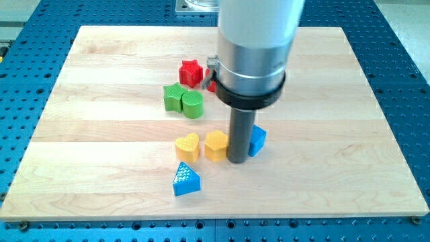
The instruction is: Move the blue cube closer to the blue triangle
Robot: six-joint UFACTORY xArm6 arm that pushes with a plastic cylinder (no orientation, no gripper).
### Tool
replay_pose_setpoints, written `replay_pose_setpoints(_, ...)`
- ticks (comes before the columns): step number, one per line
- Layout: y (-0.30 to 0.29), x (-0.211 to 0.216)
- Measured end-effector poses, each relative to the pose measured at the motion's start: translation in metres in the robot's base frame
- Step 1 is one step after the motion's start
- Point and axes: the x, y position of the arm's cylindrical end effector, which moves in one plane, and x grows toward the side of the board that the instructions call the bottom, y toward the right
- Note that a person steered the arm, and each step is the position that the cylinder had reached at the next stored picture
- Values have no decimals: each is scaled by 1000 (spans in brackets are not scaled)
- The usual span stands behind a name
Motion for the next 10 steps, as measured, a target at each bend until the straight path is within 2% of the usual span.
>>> replay_pose_setpoints(1,-56,-11)
replay_pose_setpoints(2,-84,-28)
replay_pose_setpoints(3,-40,-59)
replay_pose_setpoints(4,29,-83)
replay_pose_setpoints(5,83,-57)
replay_pose_setpoints(6,65,-11)
replay_pose_setpoints(7,14,14)
replay_pose_setpoints(8,47,-25)
replay_pose_setpoints(9,26,-41)
replay_pose_setpoints(10,-28,-4)
